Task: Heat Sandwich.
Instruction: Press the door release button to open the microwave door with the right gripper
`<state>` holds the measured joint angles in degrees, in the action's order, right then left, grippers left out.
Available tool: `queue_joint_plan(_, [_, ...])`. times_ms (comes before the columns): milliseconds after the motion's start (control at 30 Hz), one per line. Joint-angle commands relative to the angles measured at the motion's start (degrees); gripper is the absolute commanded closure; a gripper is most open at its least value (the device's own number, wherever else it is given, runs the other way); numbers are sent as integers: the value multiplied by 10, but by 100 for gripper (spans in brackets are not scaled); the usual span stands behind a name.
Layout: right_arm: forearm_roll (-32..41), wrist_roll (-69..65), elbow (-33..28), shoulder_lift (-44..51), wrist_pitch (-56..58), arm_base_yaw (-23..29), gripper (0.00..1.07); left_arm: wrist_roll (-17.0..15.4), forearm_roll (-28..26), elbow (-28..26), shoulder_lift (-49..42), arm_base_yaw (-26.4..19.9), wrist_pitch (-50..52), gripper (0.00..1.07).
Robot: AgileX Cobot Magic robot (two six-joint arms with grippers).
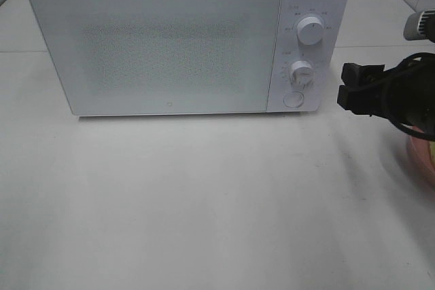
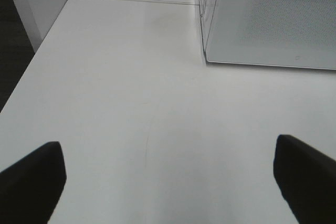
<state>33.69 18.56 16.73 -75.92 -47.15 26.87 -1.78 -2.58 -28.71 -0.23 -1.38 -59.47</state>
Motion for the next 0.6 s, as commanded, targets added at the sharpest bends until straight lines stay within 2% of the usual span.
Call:
queue_joint_plan(33, [39,19,-7,2,-34,24,32,-1,1,2,-16,-2,2,5])
queue_joint_plan(133, [63,26,-15,2,-52,56,32,-1,1,2,-16,-2,2,5])
queue_joint_plan(300, [76,26,-28,2,-65,74,32,-1,1,2,-16,-2,2,5])
queue_joint_plan(600, [76,18,-41,2,-72,75,32,-1,1,2,-16,-2,2,5])
